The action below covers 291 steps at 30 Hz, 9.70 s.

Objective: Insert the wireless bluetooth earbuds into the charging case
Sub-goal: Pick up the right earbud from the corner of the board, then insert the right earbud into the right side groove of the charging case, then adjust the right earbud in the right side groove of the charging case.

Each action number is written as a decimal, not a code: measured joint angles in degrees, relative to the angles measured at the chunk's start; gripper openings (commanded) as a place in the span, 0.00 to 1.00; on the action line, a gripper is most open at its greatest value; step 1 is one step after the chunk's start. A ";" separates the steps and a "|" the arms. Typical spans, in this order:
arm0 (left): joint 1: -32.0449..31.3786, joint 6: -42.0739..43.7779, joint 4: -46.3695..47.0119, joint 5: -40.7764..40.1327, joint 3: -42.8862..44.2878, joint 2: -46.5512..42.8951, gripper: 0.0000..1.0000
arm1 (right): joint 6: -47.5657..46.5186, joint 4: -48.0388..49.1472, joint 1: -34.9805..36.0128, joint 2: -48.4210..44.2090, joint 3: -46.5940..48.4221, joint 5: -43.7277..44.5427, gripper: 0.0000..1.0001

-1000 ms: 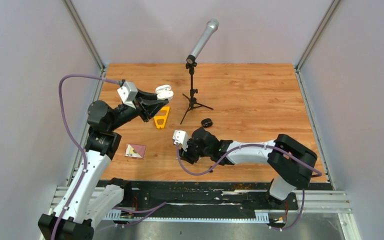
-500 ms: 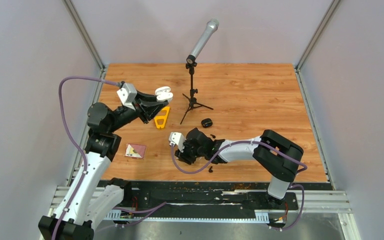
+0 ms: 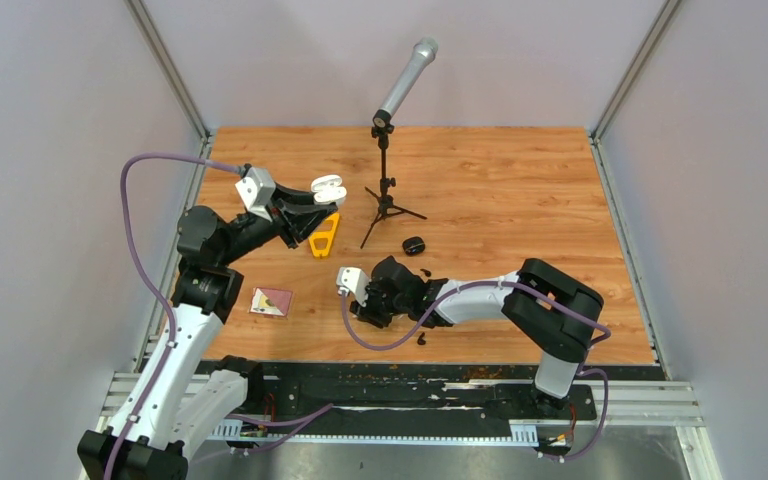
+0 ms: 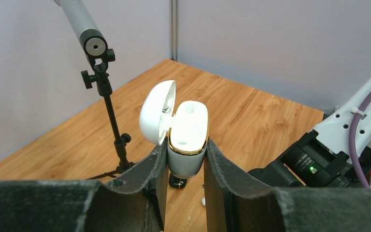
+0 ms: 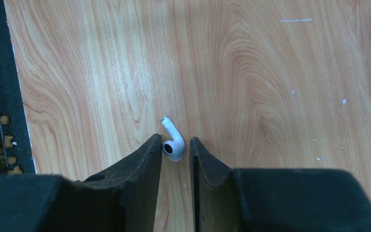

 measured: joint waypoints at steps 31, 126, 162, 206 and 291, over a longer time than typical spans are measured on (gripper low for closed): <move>0.39 -0.02 0.37 -0.31 -0.63 0.00 0.00 | 0.81 -2.58 0.11 0.00 1.09 2.27 0.29; -17.27 3.91 18.25 -3.78 -12.74 7.10 0.00 | -89.70 -52.65 8.96 -29.64 30.21 32.20 0.00; -17.27 3.23 19.32 -4.44 -12.74 6.86 0.00 | -97.59 -53.53 8.74 -29.11 30.21 32.11 0.12; -16.85 2.43 21.14 -7.19 -13.90 6.84 0.00 | -90.20 -58.60 7.43 -28.22 38.23 29.62 0.89; -15.23 4.20 23.15 1.64 -14.80 7.91 0.00 | -42.56 -88.15 -3.76 -10.91 70.36 -3.21 0.37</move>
